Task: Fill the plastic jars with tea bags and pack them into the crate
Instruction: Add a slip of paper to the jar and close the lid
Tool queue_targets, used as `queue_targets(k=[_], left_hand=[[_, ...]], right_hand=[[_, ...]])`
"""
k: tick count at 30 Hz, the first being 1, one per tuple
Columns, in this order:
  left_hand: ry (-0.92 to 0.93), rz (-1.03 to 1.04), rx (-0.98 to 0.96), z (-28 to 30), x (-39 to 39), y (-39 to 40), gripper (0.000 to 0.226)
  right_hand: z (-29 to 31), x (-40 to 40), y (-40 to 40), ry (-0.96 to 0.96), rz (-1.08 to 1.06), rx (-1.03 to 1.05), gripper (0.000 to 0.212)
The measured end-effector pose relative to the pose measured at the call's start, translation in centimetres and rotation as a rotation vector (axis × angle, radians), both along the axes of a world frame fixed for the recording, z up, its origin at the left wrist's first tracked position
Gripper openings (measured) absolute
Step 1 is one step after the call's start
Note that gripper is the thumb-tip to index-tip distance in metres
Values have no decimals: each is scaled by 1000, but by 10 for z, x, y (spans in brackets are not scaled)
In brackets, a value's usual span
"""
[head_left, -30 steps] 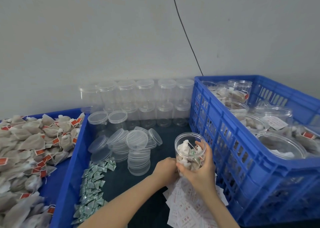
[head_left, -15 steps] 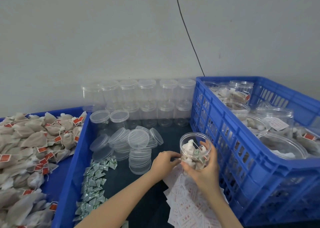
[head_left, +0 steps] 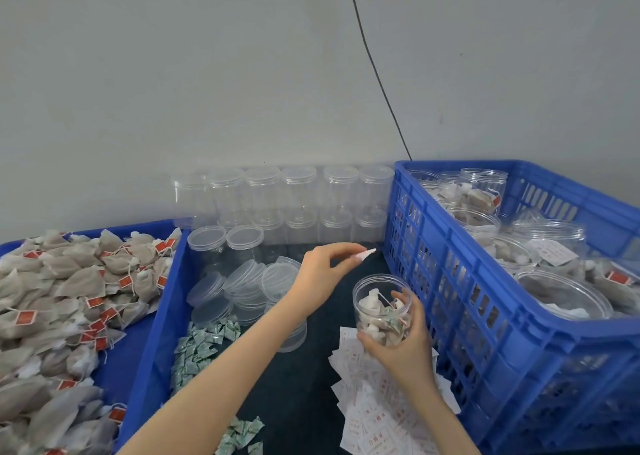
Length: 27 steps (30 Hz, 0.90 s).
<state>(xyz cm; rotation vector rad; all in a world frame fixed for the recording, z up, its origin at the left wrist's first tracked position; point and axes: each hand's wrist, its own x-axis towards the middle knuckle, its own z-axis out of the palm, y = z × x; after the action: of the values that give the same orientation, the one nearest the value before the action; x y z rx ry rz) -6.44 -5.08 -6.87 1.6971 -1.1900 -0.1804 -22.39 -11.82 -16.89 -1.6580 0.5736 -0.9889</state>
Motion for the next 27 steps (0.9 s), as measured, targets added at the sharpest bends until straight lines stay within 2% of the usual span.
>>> queue_targets(k=[7,14,17,20,23,25,27], left_hand=[[-472,-218,319,20,-16,18,20],[-806,-250,551,29,-22,26,23],[-893,-269,564,29,-26,28,24],[-699,-285,524,30,-26,32,24],[-297,-255,301,31,-20,40,21],[-124,-221,200,31,-16,45,36],[8,-266,242,26,-12,49,65]], right_hand=[[3,6,4,32,13,-16,92],[-2,6,9,74,52,-48,98],[-1,6,12,72,45,-73,97],[4,5,15,63,53,-65,97],[14,3,18,66,56,-56,96],[20,3,19,62,54,-38,95],[26,4,20,46,56,-22,94]])
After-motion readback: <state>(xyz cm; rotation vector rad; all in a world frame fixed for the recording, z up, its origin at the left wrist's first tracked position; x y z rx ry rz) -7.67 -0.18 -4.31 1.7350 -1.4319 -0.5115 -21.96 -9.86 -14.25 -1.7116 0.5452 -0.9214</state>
